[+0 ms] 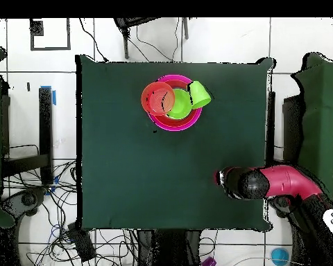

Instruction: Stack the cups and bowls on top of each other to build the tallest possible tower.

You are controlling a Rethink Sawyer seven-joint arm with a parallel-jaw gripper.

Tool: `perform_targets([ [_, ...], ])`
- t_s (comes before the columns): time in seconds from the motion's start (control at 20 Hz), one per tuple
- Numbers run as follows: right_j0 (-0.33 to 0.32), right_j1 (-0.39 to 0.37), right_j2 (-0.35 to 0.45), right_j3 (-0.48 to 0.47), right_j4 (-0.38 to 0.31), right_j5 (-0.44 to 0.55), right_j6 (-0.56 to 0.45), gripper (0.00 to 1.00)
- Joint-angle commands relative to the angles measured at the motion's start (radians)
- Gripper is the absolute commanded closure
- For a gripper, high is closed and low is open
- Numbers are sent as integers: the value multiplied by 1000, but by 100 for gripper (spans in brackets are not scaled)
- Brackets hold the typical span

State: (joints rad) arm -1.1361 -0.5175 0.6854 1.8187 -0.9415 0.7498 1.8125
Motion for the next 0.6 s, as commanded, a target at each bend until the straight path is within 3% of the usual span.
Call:
perform_targets([
  [0.05, 32, 38, -24, -70, -65, 74, -317, 0],
  [0.6, 19, 46, -17, -69, -56, 70, -329, 0],
])
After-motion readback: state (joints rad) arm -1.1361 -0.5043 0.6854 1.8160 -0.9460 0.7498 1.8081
